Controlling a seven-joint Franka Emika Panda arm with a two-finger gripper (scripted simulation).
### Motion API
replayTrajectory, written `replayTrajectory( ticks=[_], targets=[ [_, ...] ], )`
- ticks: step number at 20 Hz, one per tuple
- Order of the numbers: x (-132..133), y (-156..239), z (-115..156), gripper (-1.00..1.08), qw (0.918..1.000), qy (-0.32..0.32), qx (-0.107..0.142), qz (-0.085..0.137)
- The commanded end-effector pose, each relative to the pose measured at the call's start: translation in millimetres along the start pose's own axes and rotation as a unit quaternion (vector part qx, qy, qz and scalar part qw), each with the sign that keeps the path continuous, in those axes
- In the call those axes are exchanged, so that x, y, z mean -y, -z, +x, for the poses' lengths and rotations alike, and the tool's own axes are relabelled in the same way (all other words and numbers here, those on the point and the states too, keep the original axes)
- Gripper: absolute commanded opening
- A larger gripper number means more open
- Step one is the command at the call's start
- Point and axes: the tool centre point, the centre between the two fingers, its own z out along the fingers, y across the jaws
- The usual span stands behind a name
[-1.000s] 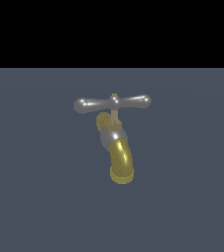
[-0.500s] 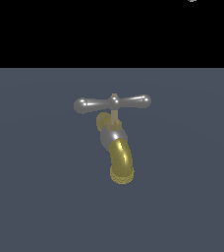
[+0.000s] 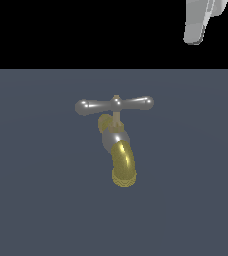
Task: Turn on the faucet by rotating a designated handle.
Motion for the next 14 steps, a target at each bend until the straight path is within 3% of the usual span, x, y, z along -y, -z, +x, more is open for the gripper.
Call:
replayTrajectory(
  ticks=[1,7,14],
  targets=[
    [-8,-9,1,-1.0,0.9995,0.031,0.0,-0.001],
    [-28,-31,5,-1.0,0.9949,0.101,-0.001,-0.003],
    [-49,-54,13,-1.0,0.9839,0.179,-0.001,-0.006]
  ],
)
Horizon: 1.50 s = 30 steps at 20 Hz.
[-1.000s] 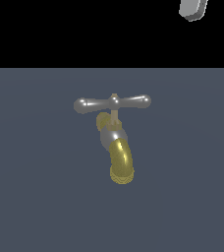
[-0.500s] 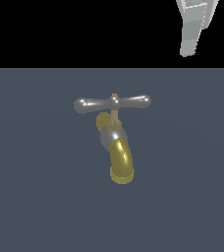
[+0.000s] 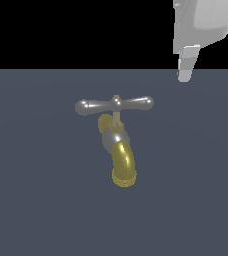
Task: Turn on the faucet by rotating a designated handle.
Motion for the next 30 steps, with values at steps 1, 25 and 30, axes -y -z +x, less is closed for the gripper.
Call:
replayTrajectory(
  ticks=[1,25,30],
  targets=[
    [-8,-8,1,-1.0,0.9996,0.028,0.0,-0.001],
    [-65,-73,27,-1.0,0.97,0.243,-0.005,-0.007],
    [-70,-80,32,-1.0,0.9643,0.265,-0.007,-0.007]
  ],
)
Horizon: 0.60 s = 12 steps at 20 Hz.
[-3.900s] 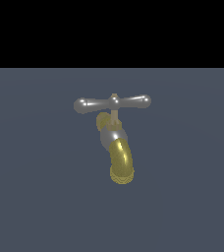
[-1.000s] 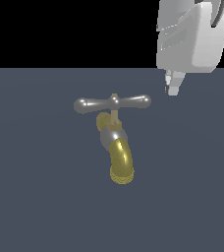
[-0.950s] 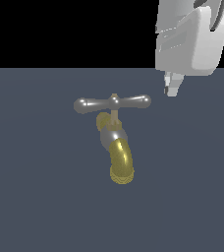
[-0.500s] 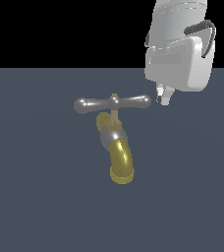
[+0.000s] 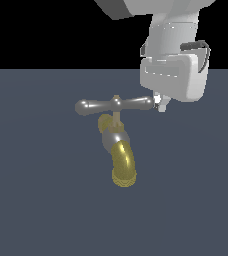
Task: Turn on the faucet by rotating a designated handle.
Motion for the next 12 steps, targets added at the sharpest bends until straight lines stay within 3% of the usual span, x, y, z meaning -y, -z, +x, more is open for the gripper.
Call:
replayTrajectory(
  ticks=[1,12],
  targets=[
    [-2.9,-2.9,0.6,-1.0,1.0,0.01,-0.001,0.0],
    [-6.0,-5.9,1.9,-1.0,0.9998,0.021,-0.002,0.0]
  ],
)
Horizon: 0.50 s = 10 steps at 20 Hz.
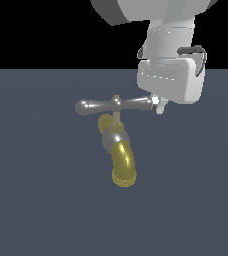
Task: Turn on the faucet by rotating a designated handle.
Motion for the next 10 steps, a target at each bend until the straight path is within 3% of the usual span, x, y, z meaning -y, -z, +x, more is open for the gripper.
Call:
replayTrajectory(
  ticks=[1,10],
  targets=[
    [0,0,0,-1.0,1.0,0.0,0.0,0.0],
    [-23,0,-3,-1.0,1.0,0.0,0.0,0.0]
  ],
)
